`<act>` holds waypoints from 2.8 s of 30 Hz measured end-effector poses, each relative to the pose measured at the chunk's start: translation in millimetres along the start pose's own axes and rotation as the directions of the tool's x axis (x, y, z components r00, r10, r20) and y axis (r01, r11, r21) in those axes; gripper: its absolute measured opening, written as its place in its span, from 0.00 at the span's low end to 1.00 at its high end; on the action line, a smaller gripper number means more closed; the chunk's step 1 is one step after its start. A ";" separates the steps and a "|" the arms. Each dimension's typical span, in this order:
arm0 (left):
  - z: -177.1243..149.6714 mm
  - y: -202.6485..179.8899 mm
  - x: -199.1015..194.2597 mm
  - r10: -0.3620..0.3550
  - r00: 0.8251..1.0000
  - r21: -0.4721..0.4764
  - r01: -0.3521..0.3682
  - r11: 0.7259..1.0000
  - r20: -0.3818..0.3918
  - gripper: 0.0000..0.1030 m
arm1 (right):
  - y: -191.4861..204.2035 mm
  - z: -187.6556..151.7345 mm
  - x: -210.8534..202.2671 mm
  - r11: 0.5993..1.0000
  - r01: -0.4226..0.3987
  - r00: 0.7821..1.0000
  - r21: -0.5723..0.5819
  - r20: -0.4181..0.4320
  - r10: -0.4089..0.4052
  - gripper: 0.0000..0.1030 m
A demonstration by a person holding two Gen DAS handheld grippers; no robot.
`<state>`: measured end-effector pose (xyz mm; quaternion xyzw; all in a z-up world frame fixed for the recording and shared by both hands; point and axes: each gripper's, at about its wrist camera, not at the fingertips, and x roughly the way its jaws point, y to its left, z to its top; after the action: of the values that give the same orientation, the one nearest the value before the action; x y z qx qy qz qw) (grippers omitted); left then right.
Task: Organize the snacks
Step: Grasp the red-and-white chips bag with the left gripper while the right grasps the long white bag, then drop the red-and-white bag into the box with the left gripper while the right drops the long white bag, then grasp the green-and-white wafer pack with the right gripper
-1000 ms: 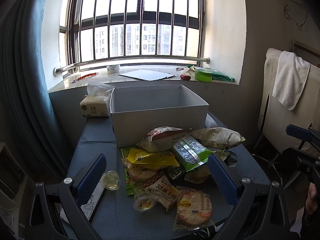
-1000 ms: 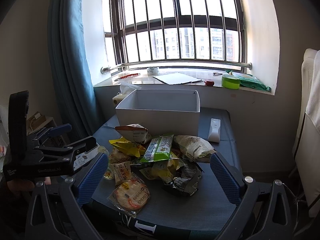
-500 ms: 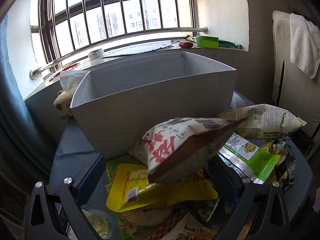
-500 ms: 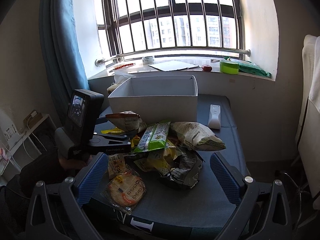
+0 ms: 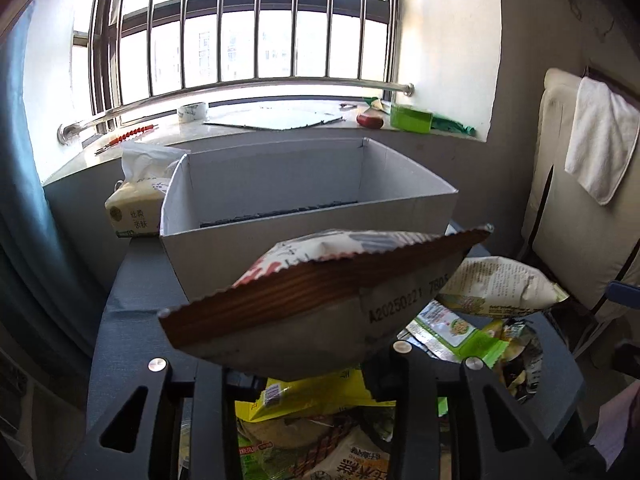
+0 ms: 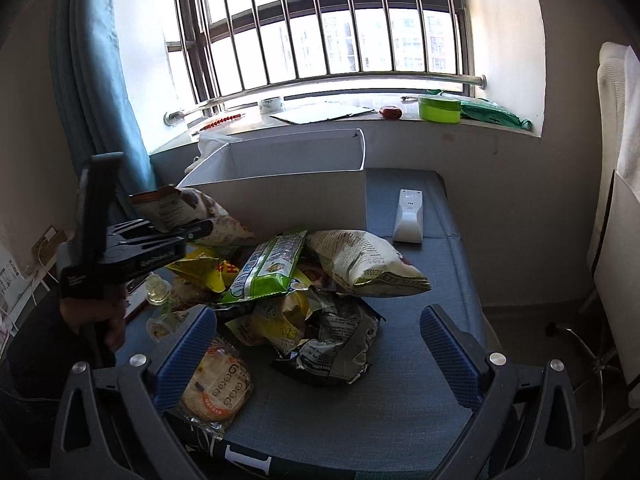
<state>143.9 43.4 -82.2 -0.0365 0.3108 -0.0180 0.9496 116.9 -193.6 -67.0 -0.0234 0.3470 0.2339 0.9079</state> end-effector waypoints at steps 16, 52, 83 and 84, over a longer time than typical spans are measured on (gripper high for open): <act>2.0 10.9 -101.2 -0.153 0.979 -0.011 0.156 0.988 0.133 0.38 | -46.8 51.2 170.2 0.994 -0.082 0.900 -0.075 -0.434 0.041 0.84; 125.8 63.6 79.0 0.148 0.987 0.097 -0.153 0.983 0.057 1.00 | 3.0 206.3 201.0 0.999 0.050 0.987 -0.005 -0.151 -0.050 1.00; -71.8 -7.8 -115.2 -0.115 0.988 0.003 0.115 0.993 0.105 1.00 | -0.4 -29.1 -2.8 0.986 -0.136 0.988 0.095 -0.065 0.143 1.00; -74.6 -11.2 -114.5 -0.121 0.987 0.014 0.120 0.993 0.103 1.00 | -0.7 -30.0 -1.0 0.985 -0.138 0.987 0.099 -0.070 0.145 1.00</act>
<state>7.3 34.4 -73.8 -0.0523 0.2581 -0.0746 0.9618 98.0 -200.8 -89.1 0.0350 0.3932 0.2803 0.8750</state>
